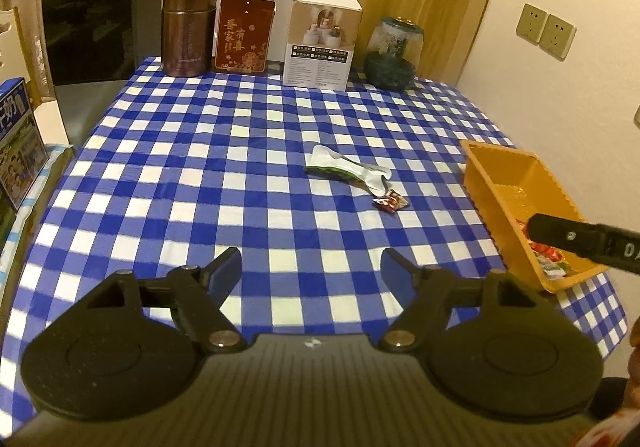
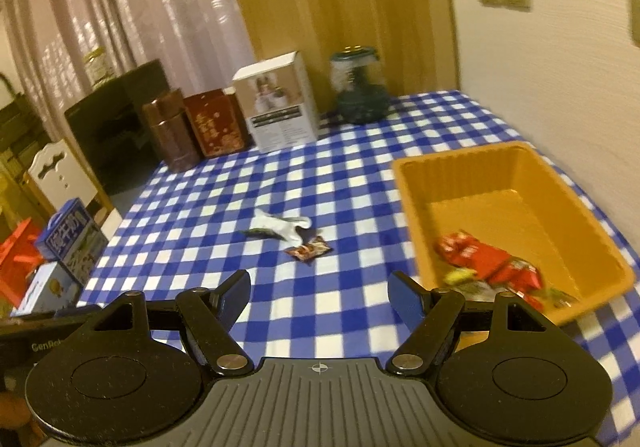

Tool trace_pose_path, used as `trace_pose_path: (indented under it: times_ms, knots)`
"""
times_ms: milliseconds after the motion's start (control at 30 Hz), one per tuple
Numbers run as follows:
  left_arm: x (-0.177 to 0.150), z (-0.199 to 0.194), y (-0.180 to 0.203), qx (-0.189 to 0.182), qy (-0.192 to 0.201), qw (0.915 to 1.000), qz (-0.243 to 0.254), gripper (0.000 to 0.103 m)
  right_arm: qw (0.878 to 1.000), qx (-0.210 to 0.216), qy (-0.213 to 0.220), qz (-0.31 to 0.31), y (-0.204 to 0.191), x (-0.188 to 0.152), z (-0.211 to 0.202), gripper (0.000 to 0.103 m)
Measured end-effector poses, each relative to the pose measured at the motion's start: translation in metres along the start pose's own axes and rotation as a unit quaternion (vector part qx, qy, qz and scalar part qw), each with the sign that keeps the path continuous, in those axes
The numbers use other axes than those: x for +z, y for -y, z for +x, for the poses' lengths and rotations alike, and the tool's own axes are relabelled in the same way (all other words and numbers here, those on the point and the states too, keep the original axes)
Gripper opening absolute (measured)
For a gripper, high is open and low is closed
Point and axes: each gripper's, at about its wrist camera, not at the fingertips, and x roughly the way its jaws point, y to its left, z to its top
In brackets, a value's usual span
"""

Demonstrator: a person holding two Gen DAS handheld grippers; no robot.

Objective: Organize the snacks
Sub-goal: 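Withdraw both open grippers from the tray toward the remaining snacks, then grasp the small brown chocolate candy with the right gripper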

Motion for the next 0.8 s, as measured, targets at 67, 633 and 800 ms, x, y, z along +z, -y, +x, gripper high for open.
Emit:
trace_pose_path:
  times_ms: [67,633,800]
  knots:
    - [0.005,0.008,-0.003,0.000,-0.001,1.0000,0.006,0.074,1.000,0.003,-0.004,-0.010,-0.003,0.001,0.016,0.075]
    - [0.023,0.108,-0.029,-0.026,-0.020,0.9985,0.043,0.074,0.995,0.008,-0.049,-0.083,0.003,0.001,0.160,0.075]
    - [0.031,0.127,-0.034,-0.036,-0.021,0.9982,0.043,0.074,0.991,0.008,-0.053,-0.125,0.000,0.002,0.185,0.068]
